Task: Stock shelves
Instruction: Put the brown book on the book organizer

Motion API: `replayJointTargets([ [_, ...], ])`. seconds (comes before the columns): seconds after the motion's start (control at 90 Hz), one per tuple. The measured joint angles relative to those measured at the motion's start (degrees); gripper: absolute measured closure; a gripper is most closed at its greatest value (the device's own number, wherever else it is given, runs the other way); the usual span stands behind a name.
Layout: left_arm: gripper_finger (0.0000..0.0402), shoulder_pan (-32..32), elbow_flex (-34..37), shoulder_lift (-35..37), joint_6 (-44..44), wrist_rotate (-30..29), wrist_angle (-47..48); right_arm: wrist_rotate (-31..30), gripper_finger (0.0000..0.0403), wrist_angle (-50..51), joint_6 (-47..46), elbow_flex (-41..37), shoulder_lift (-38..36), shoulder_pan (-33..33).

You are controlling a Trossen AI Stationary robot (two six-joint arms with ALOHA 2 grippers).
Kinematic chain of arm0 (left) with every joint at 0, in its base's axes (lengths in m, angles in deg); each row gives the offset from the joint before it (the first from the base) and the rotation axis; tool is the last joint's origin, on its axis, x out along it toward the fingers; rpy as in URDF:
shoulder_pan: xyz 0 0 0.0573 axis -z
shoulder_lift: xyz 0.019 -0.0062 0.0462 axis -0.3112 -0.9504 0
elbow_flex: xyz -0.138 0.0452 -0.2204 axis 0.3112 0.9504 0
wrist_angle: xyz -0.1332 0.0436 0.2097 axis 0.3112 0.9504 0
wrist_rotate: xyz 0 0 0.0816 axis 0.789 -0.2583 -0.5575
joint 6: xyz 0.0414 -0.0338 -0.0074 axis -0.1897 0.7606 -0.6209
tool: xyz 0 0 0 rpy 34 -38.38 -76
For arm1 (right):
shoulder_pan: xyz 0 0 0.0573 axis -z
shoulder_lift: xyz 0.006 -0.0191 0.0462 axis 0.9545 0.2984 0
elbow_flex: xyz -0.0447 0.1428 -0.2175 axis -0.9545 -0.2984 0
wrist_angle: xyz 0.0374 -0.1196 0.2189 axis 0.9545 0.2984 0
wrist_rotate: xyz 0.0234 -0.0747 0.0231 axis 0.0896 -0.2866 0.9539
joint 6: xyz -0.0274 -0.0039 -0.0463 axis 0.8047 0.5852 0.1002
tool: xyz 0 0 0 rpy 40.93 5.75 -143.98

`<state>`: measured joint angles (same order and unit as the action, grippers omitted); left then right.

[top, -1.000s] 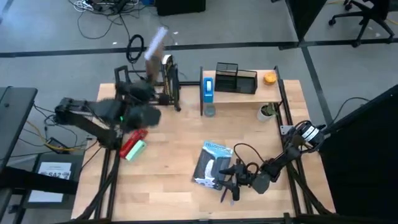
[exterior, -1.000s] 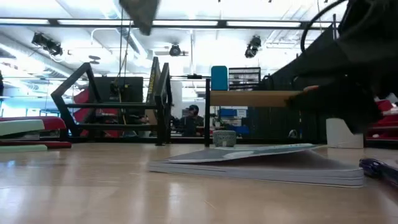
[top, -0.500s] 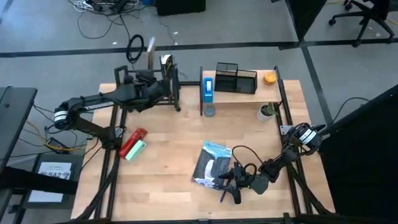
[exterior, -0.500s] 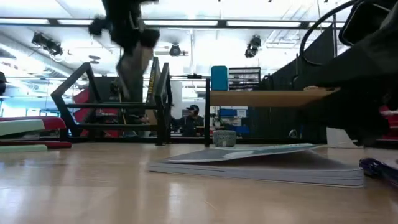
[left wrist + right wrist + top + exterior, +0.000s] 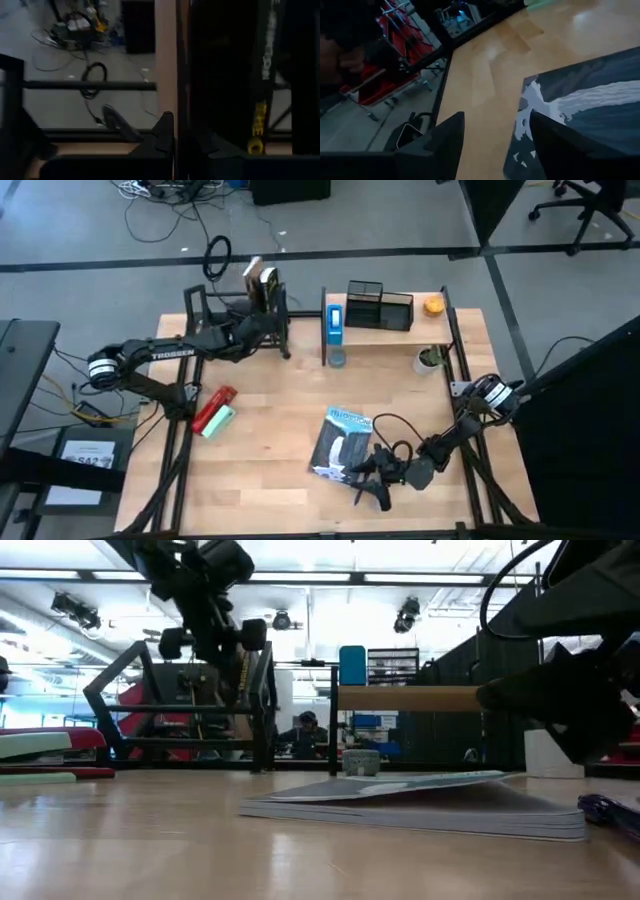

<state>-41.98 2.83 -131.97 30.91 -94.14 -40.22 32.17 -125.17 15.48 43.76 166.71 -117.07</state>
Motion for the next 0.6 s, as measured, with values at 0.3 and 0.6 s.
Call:
replayJointTargets([
  [0.3,0.0382,0.0,0.7,0.0,0.7,2.7,-0.8,-0.2,0.0212,0.6,-0.9,0.0,0.0,0.0],
  [0.6,0.0366,-0.1,0.7,0.0,0.6,6.6,-1.0,-2.3,0.0213,0.6,-0.7,0.0,0.0,0.0],
])
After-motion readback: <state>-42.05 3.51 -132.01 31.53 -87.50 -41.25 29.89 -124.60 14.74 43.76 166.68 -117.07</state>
